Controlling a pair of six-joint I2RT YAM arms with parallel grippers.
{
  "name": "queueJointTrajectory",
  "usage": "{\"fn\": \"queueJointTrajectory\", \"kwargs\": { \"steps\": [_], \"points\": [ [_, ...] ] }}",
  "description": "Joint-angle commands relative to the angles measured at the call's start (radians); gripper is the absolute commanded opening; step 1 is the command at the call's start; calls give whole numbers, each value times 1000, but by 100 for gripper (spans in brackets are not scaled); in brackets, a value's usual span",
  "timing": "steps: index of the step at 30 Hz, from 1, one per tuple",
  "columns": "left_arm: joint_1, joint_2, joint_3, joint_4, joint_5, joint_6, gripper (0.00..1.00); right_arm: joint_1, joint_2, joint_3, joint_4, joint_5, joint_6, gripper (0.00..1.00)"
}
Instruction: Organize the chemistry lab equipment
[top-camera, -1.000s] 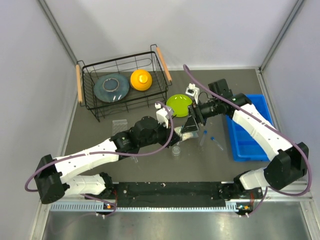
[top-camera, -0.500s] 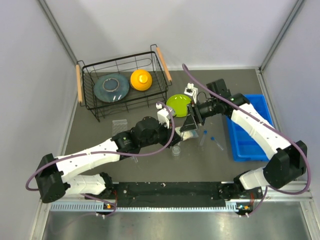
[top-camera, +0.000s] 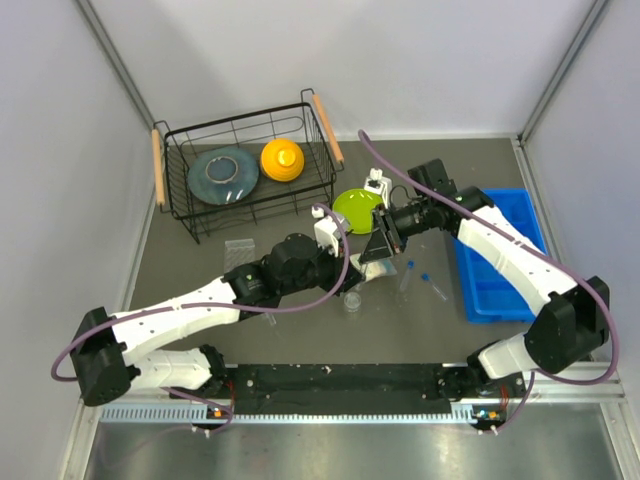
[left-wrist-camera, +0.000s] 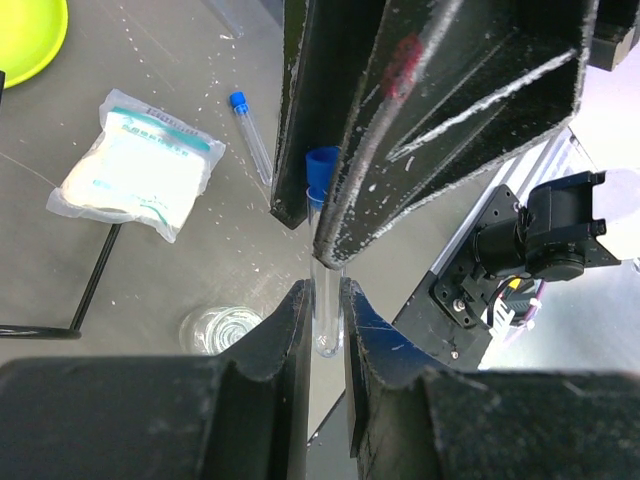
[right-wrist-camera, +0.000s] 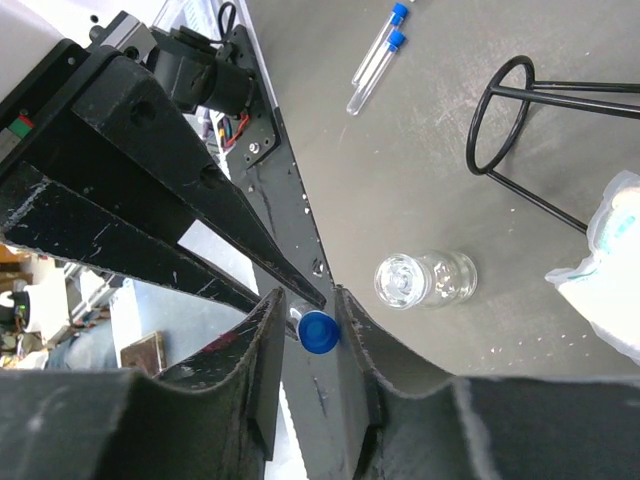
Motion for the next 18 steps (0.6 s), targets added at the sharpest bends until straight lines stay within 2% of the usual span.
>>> {"fn": "queueJointTrajectory", "kwargs": {
  "steps": [1,4,6,10,13,14,17,18],
  "points": [
    [-5,-33,28,52,-24,13,16,25,4,29,27,-26,-2,21],
    [-4,-37,28,46,-30,21,16,25,5,35,27,-27,-3,10],
    [-4,-42,26,43,-34,32,16,25,5,38,27,-37,-5,7],
    [-4,-63,3,52,-44,47,24,26,5,44,28,-37,-11,6],
    [-1,-94,-14,49,-50,63,41,26,5,51,27,-21,-20,6],
    [-1,-117,-14,23,-85,66,51,28,7,55,27,-5,-28,6],
    [10,-190,-12,-59,-132,87,60,37,18,70,28,40,-60,6],
    [15,-212,-12,-90,-143,102,66,41,25,83,27,52,-71,6]
  ]
}}
